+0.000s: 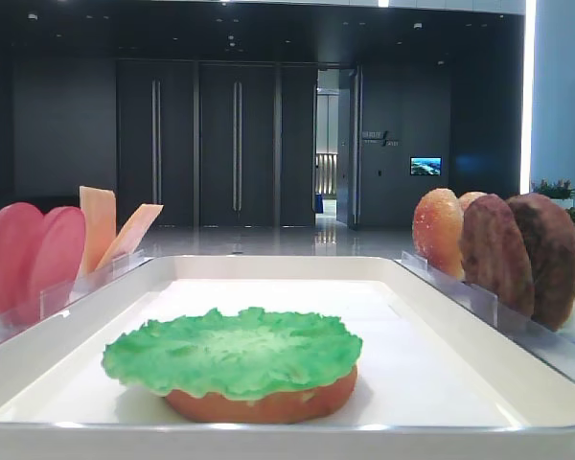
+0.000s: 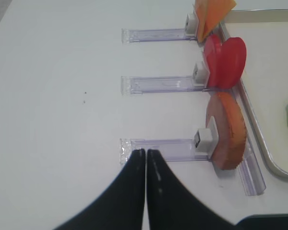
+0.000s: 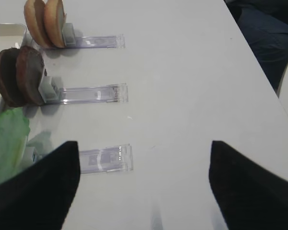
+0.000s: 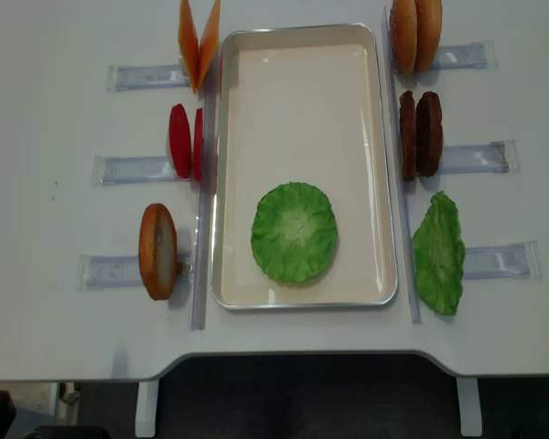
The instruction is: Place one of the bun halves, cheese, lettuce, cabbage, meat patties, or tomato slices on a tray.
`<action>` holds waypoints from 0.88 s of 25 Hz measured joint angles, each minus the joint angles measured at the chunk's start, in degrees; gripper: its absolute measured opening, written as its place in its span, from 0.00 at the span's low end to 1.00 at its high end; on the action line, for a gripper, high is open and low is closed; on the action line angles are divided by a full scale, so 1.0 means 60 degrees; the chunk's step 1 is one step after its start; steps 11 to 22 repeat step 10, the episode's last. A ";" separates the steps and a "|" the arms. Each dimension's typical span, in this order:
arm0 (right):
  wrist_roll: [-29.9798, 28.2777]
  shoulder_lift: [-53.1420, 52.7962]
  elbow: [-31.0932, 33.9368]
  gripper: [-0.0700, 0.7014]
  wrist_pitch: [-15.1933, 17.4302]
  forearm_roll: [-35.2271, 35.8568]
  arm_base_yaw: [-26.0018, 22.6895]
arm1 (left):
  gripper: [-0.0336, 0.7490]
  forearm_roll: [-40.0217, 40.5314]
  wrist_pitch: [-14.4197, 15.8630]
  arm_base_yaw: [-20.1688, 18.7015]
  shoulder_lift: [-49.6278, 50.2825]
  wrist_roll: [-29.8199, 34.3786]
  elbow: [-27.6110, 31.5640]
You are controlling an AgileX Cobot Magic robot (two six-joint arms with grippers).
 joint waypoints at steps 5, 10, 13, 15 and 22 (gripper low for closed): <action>0.0000 0.0000 0.0000 0.79 0.0000 0.0000 0.0000 | 0.04 0.0000 0.0000 0.0000 0.0000 0.0000 0.0000; 0.0000 0.0000 0.0000 0.79 0.0000 0.0000 0.0000 | 0.04 0.0004 0.0000 0.0000 0.0000 0.0000 0.0000; 0.0000 0.0000 0.0000 0.79 0.0000 0.0000 0.0000 | 0.04 0.0004 0.0000 0.0000 0.0000 0.0000 0.0000; 0.0000 0.0000 0.0000 0.79 0.0000 0.0000 0.0000 | 0.04 0.0004 0.0000 0.0000 0.0000 0.0000 0.0000; 0.0000 0.0000 0.0000 0.79 0.0000 0.0000 0.0000 | 0.04 0.0004 0.0000 0.0000 0.0000 0.0000 0.0000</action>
